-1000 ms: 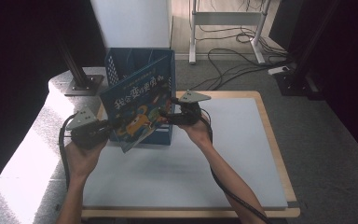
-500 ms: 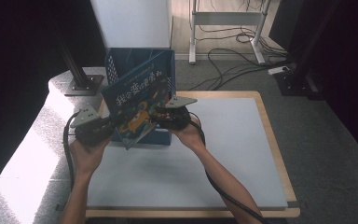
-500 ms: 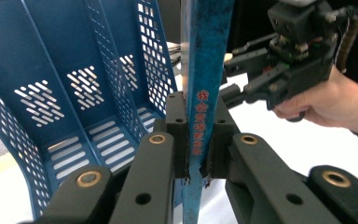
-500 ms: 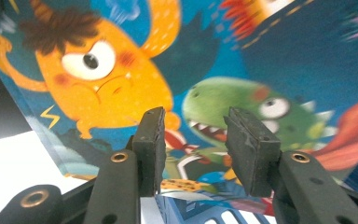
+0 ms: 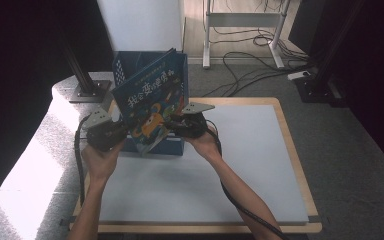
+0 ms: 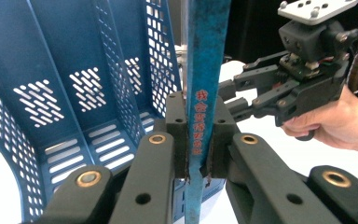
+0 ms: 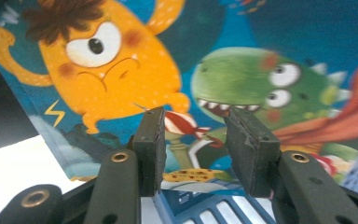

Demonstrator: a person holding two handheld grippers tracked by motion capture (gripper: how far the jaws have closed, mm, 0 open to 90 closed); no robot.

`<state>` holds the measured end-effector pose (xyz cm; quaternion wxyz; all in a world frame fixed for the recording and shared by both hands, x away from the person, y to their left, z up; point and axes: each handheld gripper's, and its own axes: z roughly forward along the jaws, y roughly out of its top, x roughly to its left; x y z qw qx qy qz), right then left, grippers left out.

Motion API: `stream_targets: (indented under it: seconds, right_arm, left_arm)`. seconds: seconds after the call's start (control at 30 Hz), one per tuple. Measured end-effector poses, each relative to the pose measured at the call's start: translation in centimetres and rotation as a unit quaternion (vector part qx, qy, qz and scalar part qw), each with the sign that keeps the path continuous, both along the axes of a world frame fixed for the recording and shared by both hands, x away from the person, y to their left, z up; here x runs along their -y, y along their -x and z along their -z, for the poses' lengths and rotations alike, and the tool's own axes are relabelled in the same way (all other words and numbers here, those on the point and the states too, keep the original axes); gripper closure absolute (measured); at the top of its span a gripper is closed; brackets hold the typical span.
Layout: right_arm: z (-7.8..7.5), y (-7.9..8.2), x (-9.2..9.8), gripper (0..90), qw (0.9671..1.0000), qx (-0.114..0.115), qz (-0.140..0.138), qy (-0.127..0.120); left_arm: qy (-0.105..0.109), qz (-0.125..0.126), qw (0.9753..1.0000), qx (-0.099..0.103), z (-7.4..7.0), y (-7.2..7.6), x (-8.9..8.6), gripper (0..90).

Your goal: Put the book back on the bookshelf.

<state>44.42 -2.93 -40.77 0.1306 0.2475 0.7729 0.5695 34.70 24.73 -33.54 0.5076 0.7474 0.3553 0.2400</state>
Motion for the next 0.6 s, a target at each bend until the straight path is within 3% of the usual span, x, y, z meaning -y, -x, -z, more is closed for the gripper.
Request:
stream_targets:
  seconds: [0.3,0.6]
  right_arm:
    - [-0.4,-0.6,2.6,56.1,0.9996,-0.007,0.020,-0.020]
    - [0.4,-0.4,2.2,56.7,0.9998,-0.014,0.005,-0.010]
  left_arm:
    - [0.021,-0.012,0.9997,-0.005,0.5,0.1,-1.0,83.1]
    - [0.033,-0.025,0.9990,-0.014,0.4,0.0,-0.8,83.1]
